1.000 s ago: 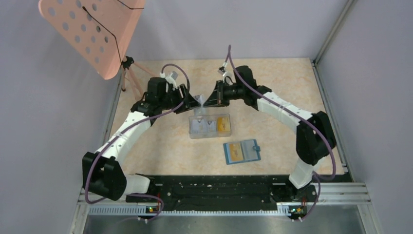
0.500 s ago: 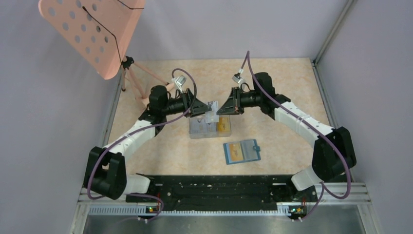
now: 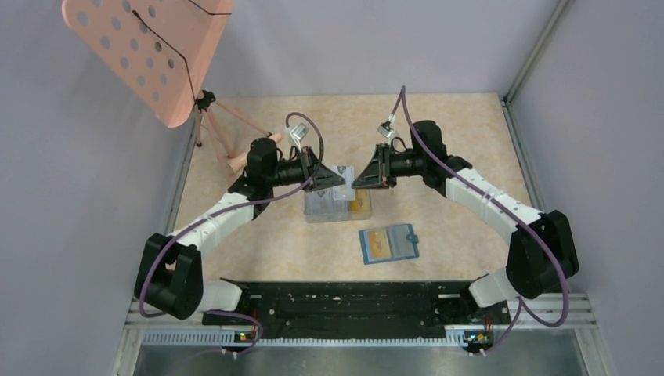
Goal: Put the credit cards into the card holder
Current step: Insert the credit card into the card holder.
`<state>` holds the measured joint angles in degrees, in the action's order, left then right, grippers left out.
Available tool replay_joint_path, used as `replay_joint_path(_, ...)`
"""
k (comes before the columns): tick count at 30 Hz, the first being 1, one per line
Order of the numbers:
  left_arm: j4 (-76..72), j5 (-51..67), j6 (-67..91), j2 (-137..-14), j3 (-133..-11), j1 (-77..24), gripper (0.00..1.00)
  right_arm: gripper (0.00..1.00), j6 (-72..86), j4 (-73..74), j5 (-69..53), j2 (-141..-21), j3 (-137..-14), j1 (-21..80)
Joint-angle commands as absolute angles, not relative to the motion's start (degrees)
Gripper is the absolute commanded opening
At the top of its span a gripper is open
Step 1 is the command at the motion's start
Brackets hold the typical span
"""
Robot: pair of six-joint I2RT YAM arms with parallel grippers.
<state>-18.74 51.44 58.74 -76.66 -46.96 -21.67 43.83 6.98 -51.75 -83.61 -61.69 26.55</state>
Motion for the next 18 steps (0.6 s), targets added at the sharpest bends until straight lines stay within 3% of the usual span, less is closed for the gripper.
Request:
replay_joint_path(1,-9.99,46.71,52.03,-76.72,-51.80,-25.44,0.00,0.21,38.97,13.76,-45.54,-79.63,-59.23,23.23)
replay_joint_path(7,-15.21,38.97,58.07,-80.24,-49.15,-32.70,0.00,0.41,32.41,24.51,-38.58,-72.61,-50.96,14.01)
replay_joint_path(12,-20.40,33.72,63.09,-84.82,-47.16,-39.97,0.00,0.51,28.04,31.71,-33.69,-67.66,-43.14,5.76)
replay_joint_path(18,-20.38,29.87,65.87,-89.63,-45.94,-45.99,0.00,0.55,28.01,33.66,-29.51,-65.20,-36.35,4.53)
